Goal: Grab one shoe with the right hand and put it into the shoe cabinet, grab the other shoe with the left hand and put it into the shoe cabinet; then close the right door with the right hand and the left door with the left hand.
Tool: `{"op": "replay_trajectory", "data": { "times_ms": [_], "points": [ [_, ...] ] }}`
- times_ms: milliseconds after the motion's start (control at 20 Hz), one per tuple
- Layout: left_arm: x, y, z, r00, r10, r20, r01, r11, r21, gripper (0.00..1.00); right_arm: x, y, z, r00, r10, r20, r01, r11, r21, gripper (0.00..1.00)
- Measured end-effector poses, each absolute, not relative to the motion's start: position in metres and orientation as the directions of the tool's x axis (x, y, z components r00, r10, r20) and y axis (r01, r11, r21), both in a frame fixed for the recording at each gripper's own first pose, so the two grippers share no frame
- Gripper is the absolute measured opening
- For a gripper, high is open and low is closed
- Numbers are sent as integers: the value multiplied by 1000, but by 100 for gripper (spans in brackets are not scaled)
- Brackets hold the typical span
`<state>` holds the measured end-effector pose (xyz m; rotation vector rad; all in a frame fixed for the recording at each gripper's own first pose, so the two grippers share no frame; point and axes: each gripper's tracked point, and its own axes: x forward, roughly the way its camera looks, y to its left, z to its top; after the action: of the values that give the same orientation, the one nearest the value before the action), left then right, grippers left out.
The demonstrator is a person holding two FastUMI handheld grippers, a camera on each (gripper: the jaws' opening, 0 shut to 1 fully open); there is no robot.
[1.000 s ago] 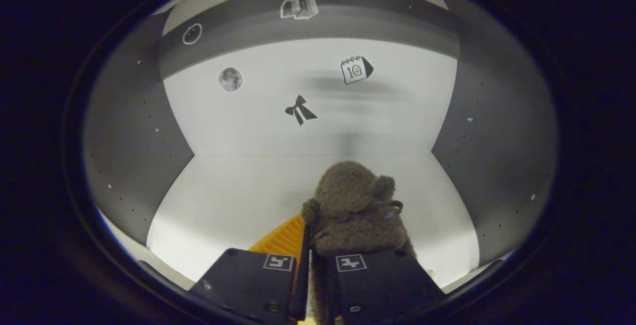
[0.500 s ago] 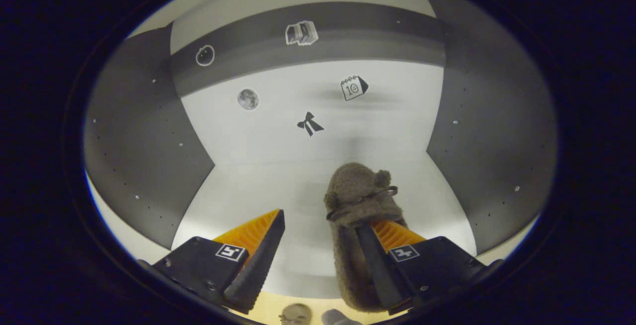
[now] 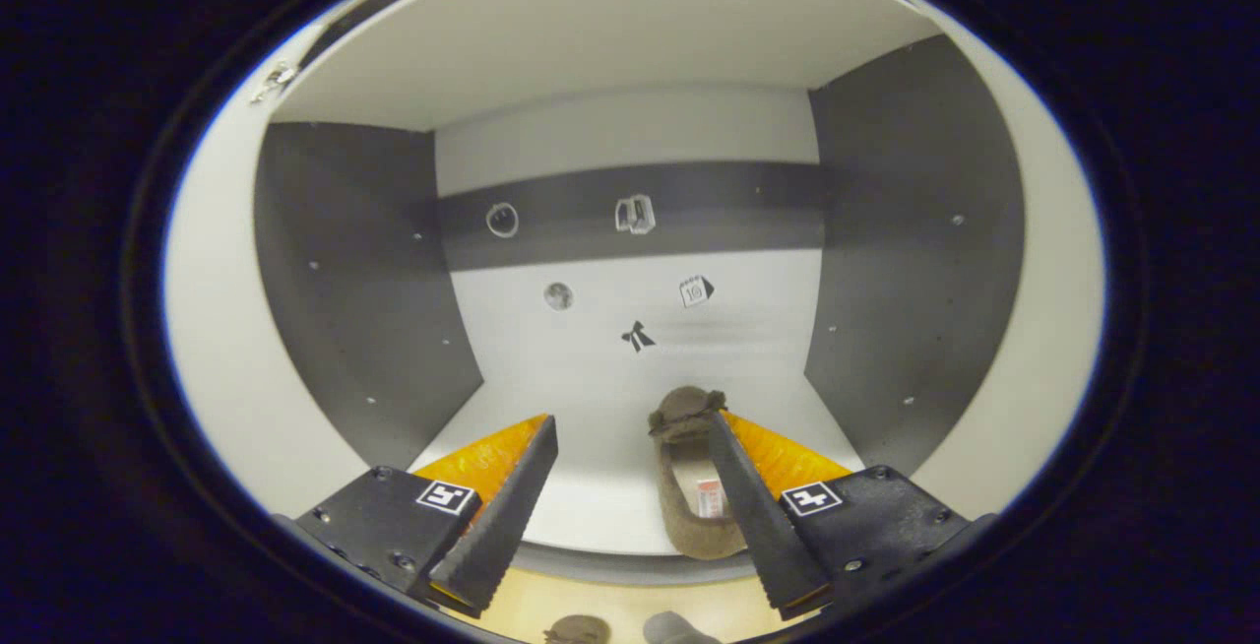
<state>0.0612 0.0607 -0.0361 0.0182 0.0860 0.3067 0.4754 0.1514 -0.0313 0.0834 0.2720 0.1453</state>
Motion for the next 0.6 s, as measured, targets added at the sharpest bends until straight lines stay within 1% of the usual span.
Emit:
{"op": "replay_trajectory", "data": {
  "times_ms": [150,200,250,350,600],
  "points": [
    [59,62,-35,962,262,-70,-261,965,27,96,420,141,-12,972,160,-170,-145,985,96,98],
    [60,61,-35,967,245,-67,-244,969,24,96,401,135,-9,978,151,-148,-138,986,94,100],
    [60,60,-36,973,223,-66,-222,975,20,96,382,130,-7,982,140,-129,-126,986,106,98],
    [64,53,-39,983,169,-67,-169,986,13,96,349,126,-4,987,141,-75,-130,983,128,99],
    [65,37,-47,997,55,-61,-54,998,23,96,259,91,-35,990,118,-77,-111,990,82,99]
  ]
}}
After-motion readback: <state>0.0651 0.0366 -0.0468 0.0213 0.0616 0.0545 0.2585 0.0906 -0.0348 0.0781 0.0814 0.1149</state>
